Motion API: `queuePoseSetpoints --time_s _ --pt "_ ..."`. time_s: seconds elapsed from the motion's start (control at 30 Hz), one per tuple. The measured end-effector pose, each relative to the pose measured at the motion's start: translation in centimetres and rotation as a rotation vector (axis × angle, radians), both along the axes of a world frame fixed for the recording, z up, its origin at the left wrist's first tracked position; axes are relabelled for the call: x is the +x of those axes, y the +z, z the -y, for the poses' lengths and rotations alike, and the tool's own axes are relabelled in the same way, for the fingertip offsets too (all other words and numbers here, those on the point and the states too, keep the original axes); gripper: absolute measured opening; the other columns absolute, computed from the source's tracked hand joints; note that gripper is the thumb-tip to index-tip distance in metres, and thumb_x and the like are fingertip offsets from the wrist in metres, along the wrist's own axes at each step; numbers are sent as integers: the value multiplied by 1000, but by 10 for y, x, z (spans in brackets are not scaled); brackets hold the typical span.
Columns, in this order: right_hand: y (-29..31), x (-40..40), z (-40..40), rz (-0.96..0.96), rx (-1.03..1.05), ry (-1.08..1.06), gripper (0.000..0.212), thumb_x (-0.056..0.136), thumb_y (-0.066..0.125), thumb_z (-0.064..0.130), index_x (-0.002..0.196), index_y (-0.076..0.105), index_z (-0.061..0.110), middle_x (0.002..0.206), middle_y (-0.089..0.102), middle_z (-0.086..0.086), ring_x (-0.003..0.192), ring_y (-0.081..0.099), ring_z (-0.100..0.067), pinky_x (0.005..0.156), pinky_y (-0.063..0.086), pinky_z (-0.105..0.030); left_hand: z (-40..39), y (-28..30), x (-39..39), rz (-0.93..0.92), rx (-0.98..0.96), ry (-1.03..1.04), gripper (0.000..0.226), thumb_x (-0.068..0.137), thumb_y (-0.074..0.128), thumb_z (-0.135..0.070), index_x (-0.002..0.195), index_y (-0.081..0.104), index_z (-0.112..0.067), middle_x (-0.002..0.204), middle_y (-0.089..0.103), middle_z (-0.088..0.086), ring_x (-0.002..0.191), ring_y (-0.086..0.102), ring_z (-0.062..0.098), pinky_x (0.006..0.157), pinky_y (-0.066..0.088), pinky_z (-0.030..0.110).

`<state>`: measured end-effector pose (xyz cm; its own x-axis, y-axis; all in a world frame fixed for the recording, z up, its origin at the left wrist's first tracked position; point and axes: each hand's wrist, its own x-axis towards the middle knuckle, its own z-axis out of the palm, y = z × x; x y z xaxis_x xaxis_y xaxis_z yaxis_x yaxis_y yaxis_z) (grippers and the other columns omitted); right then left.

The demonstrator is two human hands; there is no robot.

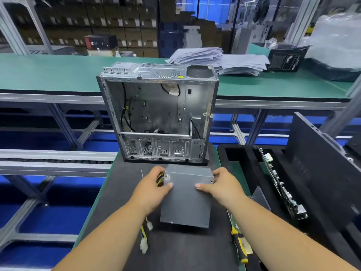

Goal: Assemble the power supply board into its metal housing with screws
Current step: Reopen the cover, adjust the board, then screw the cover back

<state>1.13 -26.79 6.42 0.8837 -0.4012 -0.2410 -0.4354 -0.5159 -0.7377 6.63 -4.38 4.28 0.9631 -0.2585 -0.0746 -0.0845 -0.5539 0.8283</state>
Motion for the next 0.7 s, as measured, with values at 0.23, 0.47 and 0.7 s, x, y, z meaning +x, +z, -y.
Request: queuePoseSetpoints --time_s 0.23,0.47,0.7 --pt "-7 -13 -10 142 -55 39 60 60 91 36 96 43 37 100 59 22 83 58 4 61 40 -19 -12 0 -12 22 -73 -23 24 86 71 -23 97 54 -35 98 68 -20 93 63 1 78 47 25" --pt "-4 -9 -9 33 -140 148 65 57 90 39 93 36 37 93 50 29 79 53 5 53 37 -22 -23 2 -14 -72 -103 -38 21 82 70 -43 89 53 -33 100 67 -15 92 61 3 82 47 27" --pt "7 8 4 -105 245 101 56 64 61 30 118 49 23 102 63 -2 72 57 -21 64 48 -34 -6 8 4 -157 -116 172 17 91 60 -46 87 59 -30 77 62 -15 66 54 9 59 40 28"
